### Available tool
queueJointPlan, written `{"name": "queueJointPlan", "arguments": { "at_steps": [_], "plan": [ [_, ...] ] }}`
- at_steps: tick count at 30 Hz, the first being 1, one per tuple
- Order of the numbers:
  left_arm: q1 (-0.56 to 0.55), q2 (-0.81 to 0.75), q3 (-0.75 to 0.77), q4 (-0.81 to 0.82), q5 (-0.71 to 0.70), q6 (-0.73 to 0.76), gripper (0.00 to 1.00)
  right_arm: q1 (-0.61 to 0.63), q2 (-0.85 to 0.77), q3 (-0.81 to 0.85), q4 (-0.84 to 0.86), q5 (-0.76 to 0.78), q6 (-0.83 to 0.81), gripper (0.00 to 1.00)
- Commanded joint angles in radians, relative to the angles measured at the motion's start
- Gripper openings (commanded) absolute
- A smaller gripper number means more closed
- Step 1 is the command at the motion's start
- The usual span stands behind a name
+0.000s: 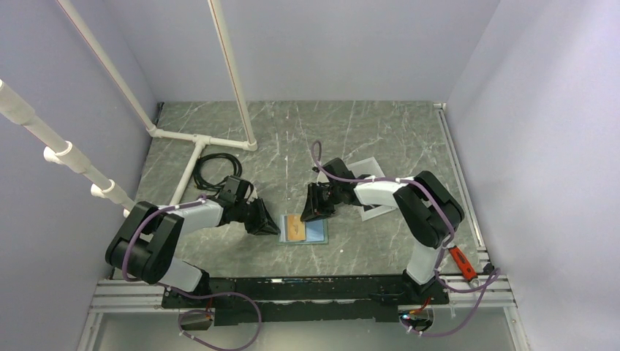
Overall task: Put the credit cards into the card holder
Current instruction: Insert the credit card into the card holder.
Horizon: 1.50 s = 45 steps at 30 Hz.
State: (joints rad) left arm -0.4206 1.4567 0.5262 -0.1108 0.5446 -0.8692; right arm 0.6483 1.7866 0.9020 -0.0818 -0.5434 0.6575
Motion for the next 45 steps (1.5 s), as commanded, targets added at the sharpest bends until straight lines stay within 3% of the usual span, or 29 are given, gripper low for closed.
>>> {"name": "queueJointPlan", "arguments": {
  "at_steps": [1, 4, 13, 21, 24, 28, 30, 33, 39, 45],
  "plan": [
    [-0.006, 0.012, 0.030, 0.027, -0.005, 0.017, 0.20, 0.006, 0.029, 0.017, 0.071, -0.033, -0.035, 0.25],
    [-0.006, 0.023, 0.033, 0.034, -0.002, 0.016, 0.18, 0.020, 0.019, 0.012, 0.076, -0.040, -0.050, 0.19],
    [-0.006, 0.025, 0.038, 0.038, -0.003, 0.009, 0.17, 0.063, 0.023, 0.019, 0.116, -0.081, -0.041, 0.13],
    [-0.011, 0.003, 0.031, 0.032, -0.008, -0.002, 0.17, 0.065, 0.013, 0.003, 0.149, -0.067, 0.051, 0.13],
    [-0.011, -0.020, 0.030, 0.003, -0.020, 0.003, 0.20, 0.064, -0.012, 0.021, 0.016, -0.017, 0.000, 0.19],
    [-0.011, -0.043, 0.022, -0.019, -0.028, 0.005, 0.23, 0.063, -0.077, 0.013, -0.089, 0.045, -0.060, 0.47],
    [-0.012, -0.049, 0.012, -0.018, -0.026, 0.001, 0.24, 0.063, -0.098, 0.011, -0.125, 0.064, -0.080, 0.50],
    [-0.012, -0.060, 0.000, -0.019, -0.024, -0.005, 0.23, 0.066, -0.104, -0.009, -0.129, 0.049, -0.088, 0.49],
    [-0.026, -0.062, -0.022, 0.004, -0.019, -0.030, 0.16, 0.096, -0.081, -0.058, -0.019, -0.031, -0.038, 0.37],
    [-0.075, -0.035, -0.035, 0.059, -0.034, -0.074, 0.09, 0.112, -0.058, -0.060, 0.130, -0.110, 0.055, 0.36]
  ]
}}
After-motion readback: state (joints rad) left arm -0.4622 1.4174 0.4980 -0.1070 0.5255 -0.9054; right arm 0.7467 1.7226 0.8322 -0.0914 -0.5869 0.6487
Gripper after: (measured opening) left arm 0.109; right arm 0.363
